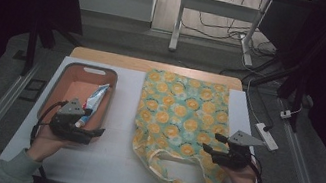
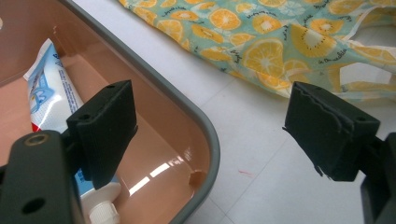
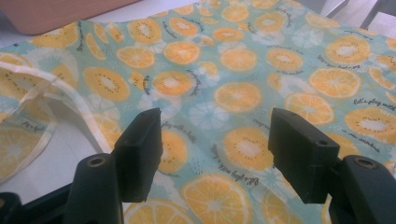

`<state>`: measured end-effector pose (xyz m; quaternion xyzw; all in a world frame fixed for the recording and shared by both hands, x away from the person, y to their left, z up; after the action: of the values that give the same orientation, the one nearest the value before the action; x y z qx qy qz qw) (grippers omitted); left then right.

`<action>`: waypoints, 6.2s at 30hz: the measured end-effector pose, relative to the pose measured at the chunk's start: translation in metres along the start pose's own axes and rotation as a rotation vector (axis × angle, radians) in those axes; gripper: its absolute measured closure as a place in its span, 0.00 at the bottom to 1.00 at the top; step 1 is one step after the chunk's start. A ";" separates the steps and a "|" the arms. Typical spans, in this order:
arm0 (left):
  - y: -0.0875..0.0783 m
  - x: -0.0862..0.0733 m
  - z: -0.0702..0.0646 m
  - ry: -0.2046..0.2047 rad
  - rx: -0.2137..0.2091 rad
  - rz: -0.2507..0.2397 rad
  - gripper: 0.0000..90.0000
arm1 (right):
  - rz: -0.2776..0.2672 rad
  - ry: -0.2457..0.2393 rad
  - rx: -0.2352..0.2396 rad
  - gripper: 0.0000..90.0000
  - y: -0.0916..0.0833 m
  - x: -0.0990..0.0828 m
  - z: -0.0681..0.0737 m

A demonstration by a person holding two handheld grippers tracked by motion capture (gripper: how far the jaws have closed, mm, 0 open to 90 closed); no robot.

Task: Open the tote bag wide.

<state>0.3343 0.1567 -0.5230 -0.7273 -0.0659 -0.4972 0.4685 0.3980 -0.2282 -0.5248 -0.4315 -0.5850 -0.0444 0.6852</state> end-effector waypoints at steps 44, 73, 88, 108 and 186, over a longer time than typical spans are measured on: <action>0.054 0.019 -0.076 0.154 -0.183 0.078 0.22 | 0.299 -0.081 0.132 0.30 -0.043 -0.023 0.053; 0.096 0.043 -0.111 0.274 -0.263 0.147 0.20 | 0.296 -0.063 0.095 0.99 -0.032 -0.037 0.049; 0.125 0.018 -0.136 0.426 -0.292 0.298 0.21 | 0.283 -0.030 0.103 0.99 -0.032 -0.038 0.049; 0.103 0.032 -0.114 0.313 -0.302 0.207 0.96 | 0.241 -0.017 0.098 0.99 -0.040 -0.032 0.045; 0.121 0.091 -0.045 0.150 -0.185 0.134 0.95 | 0.368 -0.171 0.205 0.30 0.132 0.043 0.045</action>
<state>0.4179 0.0222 -0.5232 -0.7309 0.0643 -0.5218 0.4352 0.4518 -0.0979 -0.5625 -0.4614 -0.5538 0.1777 0.6700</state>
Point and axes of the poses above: each handheld gripper's, and its own axes: y roughly forward along the jaws, x roughly out of its top, z roughly to its left, the point moved 10 cm from there along y, roughly forward along the jaws, and after that the axes turned 1 degree about -y, right-handed, at the moved point
